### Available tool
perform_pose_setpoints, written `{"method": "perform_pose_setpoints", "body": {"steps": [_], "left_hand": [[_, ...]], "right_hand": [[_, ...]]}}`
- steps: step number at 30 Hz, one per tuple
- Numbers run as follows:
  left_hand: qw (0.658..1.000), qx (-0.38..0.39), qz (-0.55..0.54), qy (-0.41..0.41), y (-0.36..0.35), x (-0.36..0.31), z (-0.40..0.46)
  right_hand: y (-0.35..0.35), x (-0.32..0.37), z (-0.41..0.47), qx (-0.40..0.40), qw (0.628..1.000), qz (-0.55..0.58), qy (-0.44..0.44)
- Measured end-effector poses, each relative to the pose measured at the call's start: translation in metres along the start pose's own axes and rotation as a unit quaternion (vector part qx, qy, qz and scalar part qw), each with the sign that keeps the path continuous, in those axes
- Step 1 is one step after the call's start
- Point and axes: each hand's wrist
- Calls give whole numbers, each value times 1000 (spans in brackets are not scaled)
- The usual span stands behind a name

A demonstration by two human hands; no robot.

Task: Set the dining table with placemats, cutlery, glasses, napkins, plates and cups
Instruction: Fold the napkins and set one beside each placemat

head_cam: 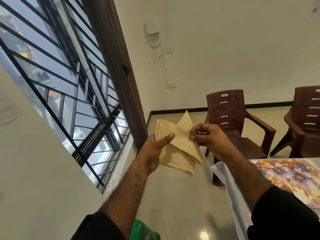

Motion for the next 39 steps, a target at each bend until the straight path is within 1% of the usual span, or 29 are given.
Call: {"method": "perform_pose_setpoints", "body": {"steps": [4, 6, 10, 13, 15, 17, 20, 21, 24, 27, 31, 34, 39], "left_hand": [[1000, 3, 20, 3, 1, 1, 3], [999, 13, 35, 10, 1, 3, 2], [996, 52, 68, 27, -1, 10, -2], [996, 52, 65, 17, 3, 11, -1], [997, 60, 50, 5, 11, 6, 1], [997, 67, 36, -7, 17, 0, 1], [997, 74, 36, -8, 21, -5, -2], [997, 74, 38, -7, 21, -4, -1], [996, 83, 22, 6, 16, 4, 3], [995, 92, 18, 35, 4, 17, 6], [987, 115, 96, 53, -18, 47, 14], [978, 135, 154, 48, -44, 69, 14], [966, 138, 220, 12, -109, 89, 19]], "right_hand": [[2, 2, -1, 34, 999, -7, -13], [4, 6, 1, 35, 999, -20, -14], [8, 27, 3, -10, 1000, -7, -1], [6, 39, -1, -28, 999, 35, 6], [-1, 35, -5, -41, 997, 62, -11], [-14, 25, -13, -66, 995, 67, -44], [-33, 11, -31, -98, 992, 18, -79], [-36, 7, -37, -109, 990, 17, -84], [-37, -3, -53, -177, 977, 65, -99], [-27, -18, -80, -253, 946, 134, -150], [-8, -39, -126, -307, 918, 160, -196], [13, -45, -155, -348, 900, 158, -209], [71, -49, -193, -373, 897, 140, -192]]}}
Point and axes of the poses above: each hand's wrist, its own z-axis towards the middle knuckle, its own y-axis out of the back of the hand, x = y × z, and after that the axes turned 8 degrees about y, right-handed
